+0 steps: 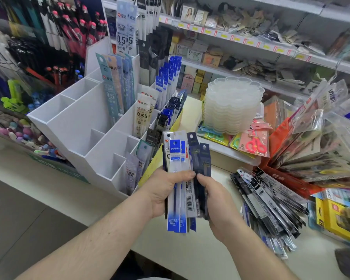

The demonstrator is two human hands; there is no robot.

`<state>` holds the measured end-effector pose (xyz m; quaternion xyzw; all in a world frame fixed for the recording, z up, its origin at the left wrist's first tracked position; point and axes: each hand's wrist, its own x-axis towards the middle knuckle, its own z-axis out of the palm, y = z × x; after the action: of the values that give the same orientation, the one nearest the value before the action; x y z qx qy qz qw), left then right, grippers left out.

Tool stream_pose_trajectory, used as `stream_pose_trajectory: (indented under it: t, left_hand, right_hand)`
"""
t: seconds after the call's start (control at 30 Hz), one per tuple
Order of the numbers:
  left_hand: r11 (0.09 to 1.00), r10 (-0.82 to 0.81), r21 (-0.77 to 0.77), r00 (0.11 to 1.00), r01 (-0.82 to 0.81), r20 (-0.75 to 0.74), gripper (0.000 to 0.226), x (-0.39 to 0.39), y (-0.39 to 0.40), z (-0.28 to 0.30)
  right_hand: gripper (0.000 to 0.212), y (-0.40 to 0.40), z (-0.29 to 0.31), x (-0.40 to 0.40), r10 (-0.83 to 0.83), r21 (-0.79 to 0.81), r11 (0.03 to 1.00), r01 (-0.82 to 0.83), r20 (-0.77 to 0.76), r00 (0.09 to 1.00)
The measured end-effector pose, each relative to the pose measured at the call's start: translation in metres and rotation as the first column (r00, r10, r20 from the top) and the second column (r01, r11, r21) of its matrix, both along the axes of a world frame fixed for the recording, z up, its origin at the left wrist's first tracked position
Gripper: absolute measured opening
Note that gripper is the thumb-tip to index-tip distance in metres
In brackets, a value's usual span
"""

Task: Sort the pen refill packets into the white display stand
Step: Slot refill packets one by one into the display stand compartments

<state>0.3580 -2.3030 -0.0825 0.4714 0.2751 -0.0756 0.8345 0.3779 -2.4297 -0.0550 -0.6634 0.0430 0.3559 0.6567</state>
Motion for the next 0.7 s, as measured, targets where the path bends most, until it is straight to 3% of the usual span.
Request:
stream_pose_trajectory:
  t: [0.23,0.47,0.6,0.7]
  left_hand:
    - [0.994,-0.105,0.040,0.994,0.105,0.001,0.026,0.001,-0.001,-0.003]
    - [0.997,-0.081,0.017,0.995,0.080,0.057,0.023,0.001,-0.002,-0.009]
    - [0.998,-0.044,-0.033,0.994,0.048,0.097,0.045,0.000,-0.009,-0.008]
    - [0.999,0.004,-0.039,0.993,0.000,0.114,0.056,-0.001,-0.009,-0.009]
  right_hand:
    - [0.028,-0.012,-0.003,-0.003,0.010,-0.059,0.998,-0.014,-0.054,0.998]
    - [0.024,-0.014,-0.003,-0.003,0.119,-0.177,0.980,-0.095,0.131,0.984]
    - [0.009,-0.011,-0.009,-0.002,-0.054,-0.112,0.990,0.081,0.220,0.974]
    - [0.012,-0.012,-0.012,-0.003,-0.129,-0.086,0.985,0.151,0.218,0.967]
